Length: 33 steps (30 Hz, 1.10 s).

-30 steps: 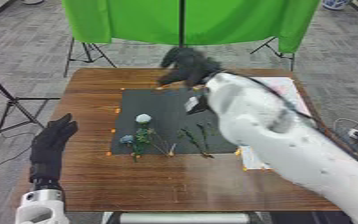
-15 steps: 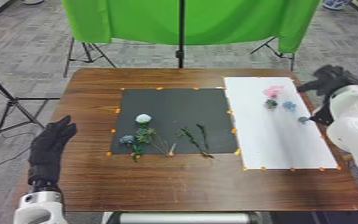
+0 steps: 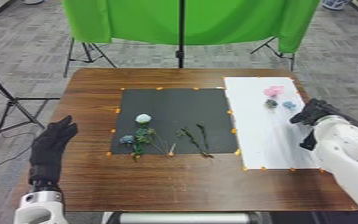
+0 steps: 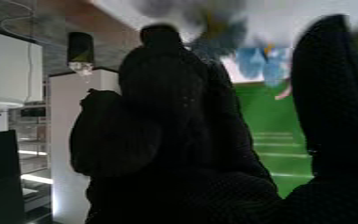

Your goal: Arrange flowers

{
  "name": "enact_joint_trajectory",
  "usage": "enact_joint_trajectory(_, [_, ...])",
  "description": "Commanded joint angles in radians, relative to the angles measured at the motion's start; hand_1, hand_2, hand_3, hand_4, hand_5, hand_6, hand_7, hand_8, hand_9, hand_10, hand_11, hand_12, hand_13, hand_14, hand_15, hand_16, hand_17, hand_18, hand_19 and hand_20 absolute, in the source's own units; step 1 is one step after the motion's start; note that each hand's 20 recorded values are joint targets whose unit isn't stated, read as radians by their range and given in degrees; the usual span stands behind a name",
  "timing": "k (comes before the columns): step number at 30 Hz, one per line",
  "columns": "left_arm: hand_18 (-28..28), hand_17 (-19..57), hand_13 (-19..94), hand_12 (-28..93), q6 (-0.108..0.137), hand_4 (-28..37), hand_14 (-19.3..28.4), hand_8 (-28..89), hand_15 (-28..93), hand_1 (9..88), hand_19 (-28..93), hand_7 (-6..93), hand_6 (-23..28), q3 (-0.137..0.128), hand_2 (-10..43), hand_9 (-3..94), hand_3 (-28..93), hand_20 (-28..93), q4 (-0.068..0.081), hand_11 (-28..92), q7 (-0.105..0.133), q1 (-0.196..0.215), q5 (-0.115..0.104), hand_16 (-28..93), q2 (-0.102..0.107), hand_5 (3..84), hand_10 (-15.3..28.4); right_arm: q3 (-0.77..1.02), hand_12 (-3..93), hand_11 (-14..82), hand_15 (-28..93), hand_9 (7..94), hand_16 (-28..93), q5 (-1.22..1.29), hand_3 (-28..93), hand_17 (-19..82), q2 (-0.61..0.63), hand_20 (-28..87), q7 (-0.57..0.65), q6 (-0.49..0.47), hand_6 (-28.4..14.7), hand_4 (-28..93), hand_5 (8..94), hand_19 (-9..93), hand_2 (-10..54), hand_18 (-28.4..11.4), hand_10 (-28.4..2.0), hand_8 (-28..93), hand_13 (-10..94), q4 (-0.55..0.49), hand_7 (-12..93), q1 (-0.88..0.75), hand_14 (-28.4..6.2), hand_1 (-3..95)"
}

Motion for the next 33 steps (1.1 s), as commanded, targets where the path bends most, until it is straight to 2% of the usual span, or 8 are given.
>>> enact_joint_trajectory(1, [12.3,5.7,32,12,-0.009,-28.3,15.9,-6,20,20.8,10,9.9,5.3,0.004,12.7,43.6,64,20,-0.003,17,-0.005,0.015,0.004,0,-0.014,47.1,13.7,-0.068,29.3,15.4,58,79.9,33,-0.111,56,65,-0.006,49,-0.033,0.249,-2.3,-15,64.4,93,-9.5,-9.2,-13.6,1,89,0.034,15,-0.026,-4.3,54.5])
enact_joint_trajectory(3, [12.3,5.7,32,12,-0.007,-28.3,15.9,-6,20,21.0,10,9.8,5.3,0.005,12.6,43.6,63,20,-0.005,17,-0.003,0.018,0.003,0,-0.016,47.1,13.7,-0.069,37.4,9.5,57,86.6,34,-0.123,49,67,-0.005,49,-0.042,0.277,-2.9,-13,72.2,93,-9.5,-8.4,-11.4,12,91,0.024,16,-0.024,-3.3,62.6])
enact_joint_trajectory(5, [12.3,5.6,32,12,-0.008,-28.3,16.0,-6,20,21.1,10,9.8,5.3,0.005,12.6,43.7,63,20,-0.004,17,-0.005,0.015,0.003,0,-0.015,47.1,13.7,-0.049,39.9,8.7,56,90.3,34,-0.120,49,69,-0.005,49,-0.051,0.302,-2.7,-13,76.7,93,-9.5,-7.9,-10.4,16,93,-0.016,18,-0.031,-2.4,65.9])
enact_joint_trajectory(10, [12.3,5.7,32,12,-0.008,-28.3,15.9,-6,20,21.2,10,9.9,5.2,0.000,12.4,43.6,64,20,-0.004,17,-0.010,0.018,0.003,0,-0.011,47.0,13.6,-0.079,40.6,9.1,56,91.9,34,-0.066,50,70,0.009,49,-0.132,0.346,-2.5,-12,78.4,93,-9.5,-7.6,-9.9,16,94,-0.184,19,0.009,-1.8,66.7])
enact_joint_trajectory(15, [12.3,5.7,32,12,-0.011,-28.3,16.0,-6,20,21.2,10,9.9,5.3,0.000,12.3,43.7,64,20,-0.005,17,-0.010,0.018,0.003,0,-0.011,47.0,13.7,-0.296,41.0,9.0,56,92.0,34,0.061,51,70,-0.037,49,-0.298,0.353,-2.6,-12,78.8,93,-9.5,-7.4,-9.8,16,94,-0.286,19,0.214,-1.7,66.2])
enact_joint_trajectory(22, [12.3,5.6,32,12,-0.015,-28.3,16.1,-6,20,21.4,10,9.7,5.4,0.007,12.4,43.7,63,20,-0.002,18,-0.005,0.012,0.003,0,-0.011,47.1,13.7,-0.632,41.2,9.0,56,92.2,34,0.142,51,70,-0.215,49,-0.469,0.286,-2.0,-13,78.8,93,-9.5,-7.2,-9.5,16,94,-0.220,19,0.511,-1.5,65.6])
enact_joint_trajectory(29, [12.4,5.5,32,12,-0.014,-28.3,16.4,-6,21,21.5,10,9.5,5.9,0.020,12.4,44.0,63,20,0.001,18,-0.006,0.009,0.003,-1,-0.013,47.7,14.2,-0.789,40.8,8.7,56,92.3,34,0.162,52,70,-0.302,50,-0.486,0.204,-1.5,-14,78.6,93,-9.5,-7.4,-9.3,16,94,-0.153,20,0.593,-1.6,64.9])
enact_joint_trajectory(33, [12.5,5.2,32,12,-0.009,-28.3,17.0,-6,22,20.5,11,9.3,6.2,0.024,13.7,44.1,60,20,0.005,18,-0.002,0.002,-0.010,-1,-0.013,47.9,14.3,-0.833,40.8,8.8,55,92.2,34,0.147,50,70,-0.346,50,-0.496,0.161,-1.3,-14,78.5,93,-9.5,-7.6,-9.1,15,94,-0.104,20,0.620,-1.6,65.2])
